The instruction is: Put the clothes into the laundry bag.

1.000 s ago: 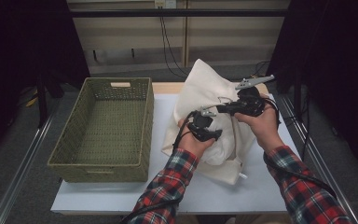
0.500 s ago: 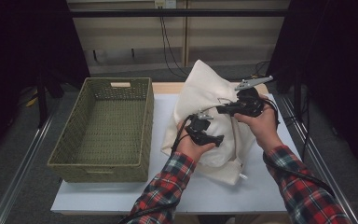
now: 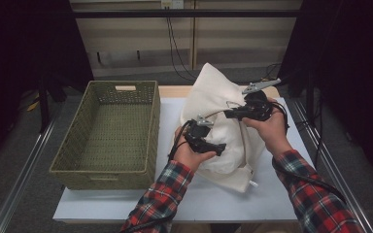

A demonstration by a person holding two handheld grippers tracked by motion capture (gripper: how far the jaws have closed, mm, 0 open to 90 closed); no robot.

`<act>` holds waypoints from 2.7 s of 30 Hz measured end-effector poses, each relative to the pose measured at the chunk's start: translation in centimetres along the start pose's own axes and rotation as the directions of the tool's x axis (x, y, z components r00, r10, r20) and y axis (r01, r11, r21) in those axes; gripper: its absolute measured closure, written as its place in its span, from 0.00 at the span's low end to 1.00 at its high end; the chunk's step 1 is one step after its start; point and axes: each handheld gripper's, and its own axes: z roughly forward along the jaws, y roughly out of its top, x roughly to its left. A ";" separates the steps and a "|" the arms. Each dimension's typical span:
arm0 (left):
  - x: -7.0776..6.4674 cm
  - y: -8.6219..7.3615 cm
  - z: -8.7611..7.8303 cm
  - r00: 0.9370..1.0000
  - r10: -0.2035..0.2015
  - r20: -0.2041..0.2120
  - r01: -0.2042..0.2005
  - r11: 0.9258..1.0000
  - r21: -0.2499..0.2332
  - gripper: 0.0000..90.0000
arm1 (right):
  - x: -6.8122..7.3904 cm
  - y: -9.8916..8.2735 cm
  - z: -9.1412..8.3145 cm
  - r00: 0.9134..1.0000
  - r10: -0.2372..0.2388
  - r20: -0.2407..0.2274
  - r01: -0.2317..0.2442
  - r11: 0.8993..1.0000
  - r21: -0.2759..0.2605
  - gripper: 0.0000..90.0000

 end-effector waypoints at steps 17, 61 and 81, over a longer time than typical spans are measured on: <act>0.6 -2.0 0.0 1.000 -0.008 0.024 0.007 0.998 0.055 0.12 | -0.4 0.4 0.3 1.000 0.000 -0.002 0.000 1.000 0.001 0.96; -0.4 -2.3 0.5 1.000 -0.019 0.008 0.018 0.993 0.115 0.82 | -0.6 0.1 -0.1 1.000 0.004 -0.012 -0.004 1.000 -0.011 0.96; -1.4 -0.5 2.2 1.000 0.006 0.013 -0.007 0.997 0.075 0.82 | -0.7 -0.4 -0.7 1.000 0.011 -0.019 -0.012 1.000 -0.014 0.96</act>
